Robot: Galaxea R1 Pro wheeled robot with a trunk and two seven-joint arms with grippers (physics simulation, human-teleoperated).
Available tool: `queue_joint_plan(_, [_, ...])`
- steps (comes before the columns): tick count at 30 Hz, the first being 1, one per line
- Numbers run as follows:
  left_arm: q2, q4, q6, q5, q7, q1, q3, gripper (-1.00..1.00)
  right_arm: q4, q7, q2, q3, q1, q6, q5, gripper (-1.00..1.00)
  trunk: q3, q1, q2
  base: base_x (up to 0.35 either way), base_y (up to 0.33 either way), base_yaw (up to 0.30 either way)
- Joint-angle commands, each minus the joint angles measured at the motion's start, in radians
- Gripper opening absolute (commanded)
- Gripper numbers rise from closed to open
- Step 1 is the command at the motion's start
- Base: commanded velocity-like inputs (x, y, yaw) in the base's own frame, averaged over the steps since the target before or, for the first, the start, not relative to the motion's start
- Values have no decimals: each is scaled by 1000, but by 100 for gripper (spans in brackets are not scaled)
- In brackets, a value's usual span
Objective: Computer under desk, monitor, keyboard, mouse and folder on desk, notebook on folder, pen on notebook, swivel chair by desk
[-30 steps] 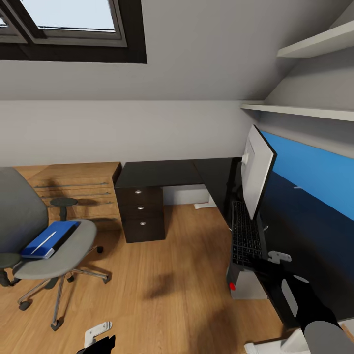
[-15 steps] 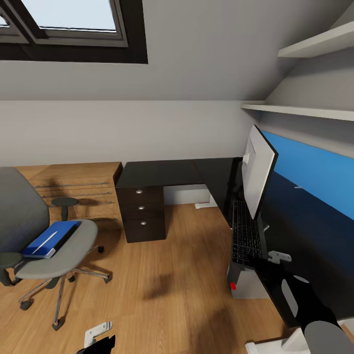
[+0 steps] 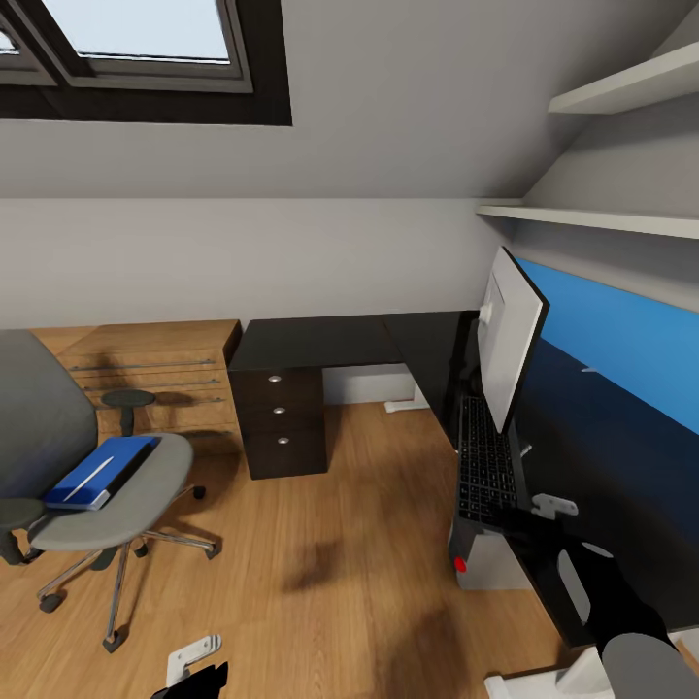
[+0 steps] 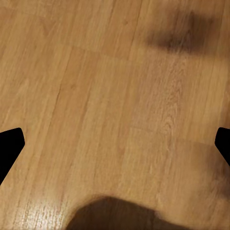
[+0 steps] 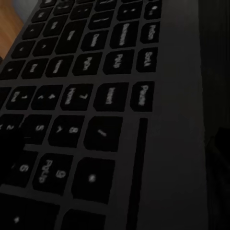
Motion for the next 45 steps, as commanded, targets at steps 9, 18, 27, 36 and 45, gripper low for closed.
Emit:
queue_joint_plan(9, [-2, -1, 1, 11, 1, 0, -1, 100, -106, 6, 7, -103, 1, 14, -7, 100, -1, 0, -1, -8, 0, 0])
queue_joint_plan(18, [-4, -1, 1, 11, 1, 0, -1, 100, -116, 6, 16, -113, 2, 11, -7, 100, -1, 0, -1, -237, 0, 0])
queue_joint_plan(27, [-25, 17, -4, 10, 5, 0, -2, 100, -167, 13, 47, -136, 6, 9, 5, 100, -1, 0, -1, 0, 0, 0])
queue_joint_plan(36, [-27, 25, -33, 10, 5, 0, -3, 100, -218, 15, 68, -136, 7, 4, 11, 100, -1, 0, -1, 0, 0, 0])
queue_joint_plan(45, [-27, 27, -39, 10, 5, 0, -3, 100, -241, 15, 71, -137, 7, 3, 13, 100, -1, 0, -1, 0, 0, 0])
